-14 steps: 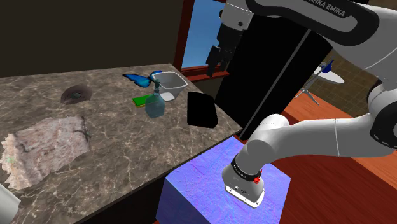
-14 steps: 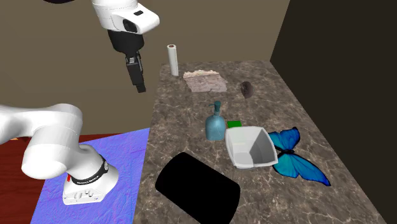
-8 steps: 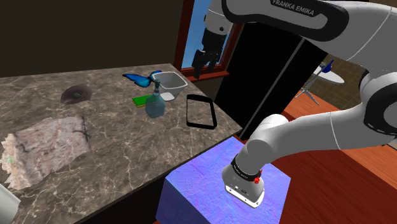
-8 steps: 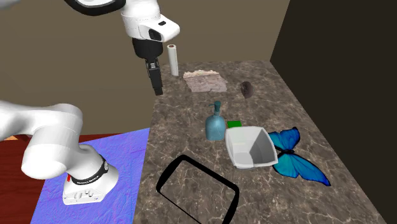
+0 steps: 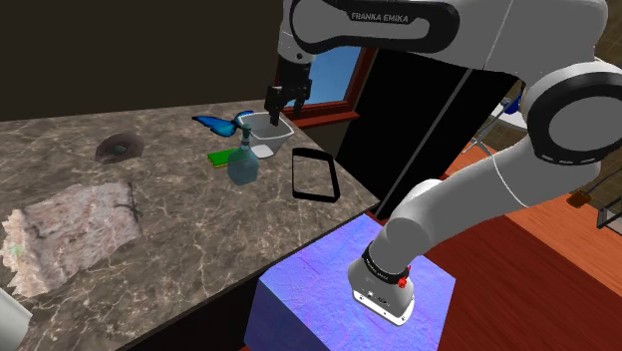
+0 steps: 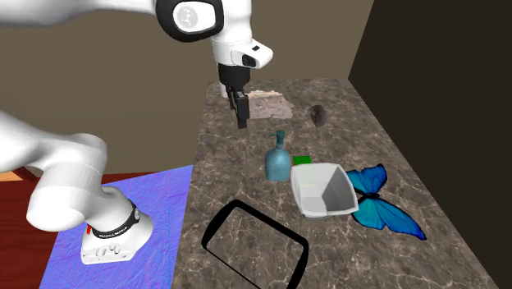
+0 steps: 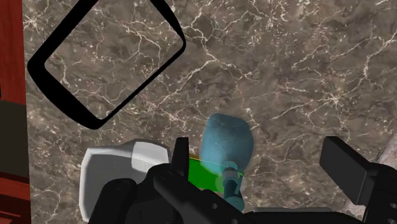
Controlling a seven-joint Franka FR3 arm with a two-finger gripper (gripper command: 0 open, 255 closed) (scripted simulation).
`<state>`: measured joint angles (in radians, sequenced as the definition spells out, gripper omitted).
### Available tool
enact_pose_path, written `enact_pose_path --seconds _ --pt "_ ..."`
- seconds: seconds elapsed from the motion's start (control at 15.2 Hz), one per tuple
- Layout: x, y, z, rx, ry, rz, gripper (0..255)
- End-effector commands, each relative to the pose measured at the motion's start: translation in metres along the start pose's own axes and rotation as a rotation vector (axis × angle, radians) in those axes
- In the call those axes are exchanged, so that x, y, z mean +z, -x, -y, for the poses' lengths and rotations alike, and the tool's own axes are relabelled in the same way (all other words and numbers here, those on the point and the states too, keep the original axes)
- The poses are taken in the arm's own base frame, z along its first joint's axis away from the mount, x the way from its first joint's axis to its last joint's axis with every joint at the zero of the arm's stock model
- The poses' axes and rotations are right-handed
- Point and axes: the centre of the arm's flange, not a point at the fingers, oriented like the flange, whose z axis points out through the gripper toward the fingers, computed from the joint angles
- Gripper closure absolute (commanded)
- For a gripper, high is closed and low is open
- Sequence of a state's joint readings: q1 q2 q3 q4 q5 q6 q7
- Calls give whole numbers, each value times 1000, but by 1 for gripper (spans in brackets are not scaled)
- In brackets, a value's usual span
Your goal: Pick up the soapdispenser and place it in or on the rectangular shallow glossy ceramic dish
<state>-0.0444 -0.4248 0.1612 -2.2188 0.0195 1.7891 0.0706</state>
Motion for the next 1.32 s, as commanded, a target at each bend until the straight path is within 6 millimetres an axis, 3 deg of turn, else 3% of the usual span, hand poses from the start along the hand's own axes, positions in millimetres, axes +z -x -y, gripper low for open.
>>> enact_pose_path --seconds 0.0,0.66,1.25 --pt "15 -22 2 -1 13 2 0" --pt "83 -134 19 -2 77 12 0" --pt "123 -133 16 -2 77 12 0"
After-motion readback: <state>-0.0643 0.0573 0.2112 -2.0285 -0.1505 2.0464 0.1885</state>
